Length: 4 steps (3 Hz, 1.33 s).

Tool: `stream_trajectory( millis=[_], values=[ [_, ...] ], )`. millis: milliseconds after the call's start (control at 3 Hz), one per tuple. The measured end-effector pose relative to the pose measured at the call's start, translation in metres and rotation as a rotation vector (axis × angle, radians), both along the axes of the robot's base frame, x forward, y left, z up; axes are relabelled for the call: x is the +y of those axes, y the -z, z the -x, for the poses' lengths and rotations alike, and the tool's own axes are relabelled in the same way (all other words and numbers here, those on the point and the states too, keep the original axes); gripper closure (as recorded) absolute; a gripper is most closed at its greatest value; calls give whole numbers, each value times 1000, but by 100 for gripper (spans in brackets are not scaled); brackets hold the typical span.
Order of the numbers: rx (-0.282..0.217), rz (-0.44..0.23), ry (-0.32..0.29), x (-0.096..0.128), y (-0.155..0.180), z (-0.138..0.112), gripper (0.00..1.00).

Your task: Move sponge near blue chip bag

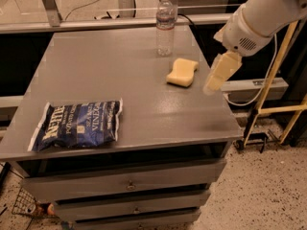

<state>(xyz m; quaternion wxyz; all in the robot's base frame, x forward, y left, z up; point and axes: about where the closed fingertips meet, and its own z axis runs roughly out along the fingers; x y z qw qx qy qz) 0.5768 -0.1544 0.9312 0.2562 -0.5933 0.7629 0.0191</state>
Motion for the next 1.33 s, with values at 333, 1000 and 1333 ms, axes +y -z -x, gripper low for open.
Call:
stream_trajectory(
  millis=[333, 1000, 1333],
  values=[
    [23, -49, 27, 17, 24, -30, 0],
    [38, -84, 52, 43, 57, -85, 0],
    [50, -86, 49, 50, 67, -97, 0]
  ],
)
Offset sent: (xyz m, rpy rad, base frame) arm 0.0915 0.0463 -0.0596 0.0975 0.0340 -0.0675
